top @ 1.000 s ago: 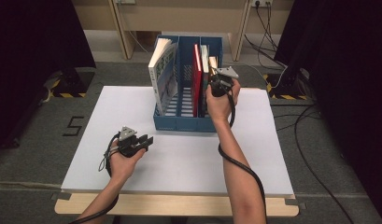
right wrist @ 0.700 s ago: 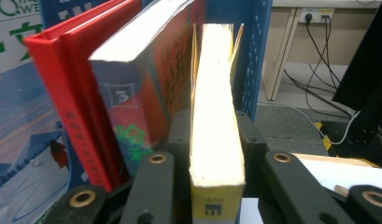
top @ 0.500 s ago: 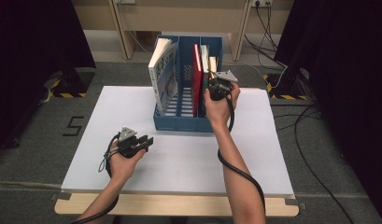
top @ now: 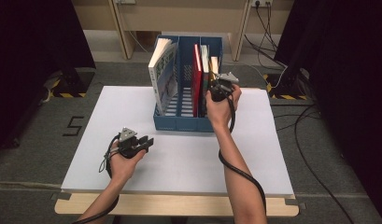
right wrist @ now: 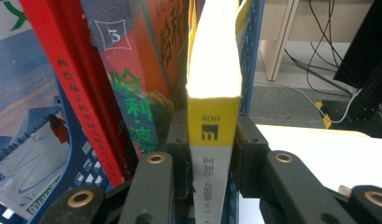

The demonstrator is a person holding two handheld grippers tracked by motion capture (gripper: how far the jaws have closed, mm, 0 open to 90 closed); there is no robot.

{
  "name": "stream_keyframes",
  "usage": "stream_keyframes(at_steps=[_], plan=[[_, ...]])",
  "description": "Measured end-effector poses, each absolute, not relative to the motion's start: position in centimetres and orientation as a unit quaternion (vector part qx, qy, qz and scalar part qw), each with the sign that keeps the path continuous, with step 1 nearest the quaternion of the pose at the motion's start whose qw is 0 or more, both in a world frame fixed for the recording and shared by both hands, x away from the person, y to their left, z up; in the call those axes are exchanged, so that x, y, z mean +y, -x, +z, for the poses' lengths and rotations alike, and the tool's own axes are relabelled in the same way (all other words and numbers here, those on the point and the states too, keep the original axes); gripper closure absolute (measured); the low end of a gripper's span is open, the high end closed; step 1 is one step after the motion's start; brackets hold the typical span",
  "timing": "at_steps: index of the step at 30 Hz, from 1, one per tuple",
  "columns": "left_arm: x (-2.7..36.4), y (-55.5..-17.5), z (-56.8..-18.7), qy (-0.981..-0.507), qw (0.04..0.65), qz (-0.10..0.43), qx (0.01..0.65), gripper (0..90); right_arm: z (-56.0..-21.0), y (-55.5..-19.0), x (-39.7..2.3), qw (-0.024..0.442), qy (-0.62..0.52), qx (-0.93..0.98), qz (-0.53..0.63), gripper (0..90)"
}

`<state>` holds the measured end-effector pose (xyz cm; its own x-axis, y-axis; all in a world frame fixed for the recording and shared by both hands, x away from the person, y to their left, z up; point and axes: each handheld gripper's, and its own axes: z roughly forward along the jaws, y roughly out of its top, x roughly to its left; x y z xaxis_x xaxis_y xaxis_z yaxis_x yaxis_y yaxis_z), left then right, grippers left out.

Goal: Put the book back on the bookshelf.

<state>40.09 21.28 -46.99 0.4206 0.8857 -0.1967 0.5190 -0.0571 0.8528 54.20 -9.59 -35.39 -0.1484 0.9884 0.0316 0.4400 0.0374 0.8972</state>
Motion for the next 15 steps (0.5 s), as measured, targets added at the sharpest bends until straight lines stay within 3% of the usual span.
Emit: stream_keyframes(at_steps=[15], plan=[[21.56,-40.26,-47.07,-0.7,0.466,0.196,0.504,66.9,-35.16,-54.98,-9.29,0.358,-0.548,0.632,0.415,77.0]])
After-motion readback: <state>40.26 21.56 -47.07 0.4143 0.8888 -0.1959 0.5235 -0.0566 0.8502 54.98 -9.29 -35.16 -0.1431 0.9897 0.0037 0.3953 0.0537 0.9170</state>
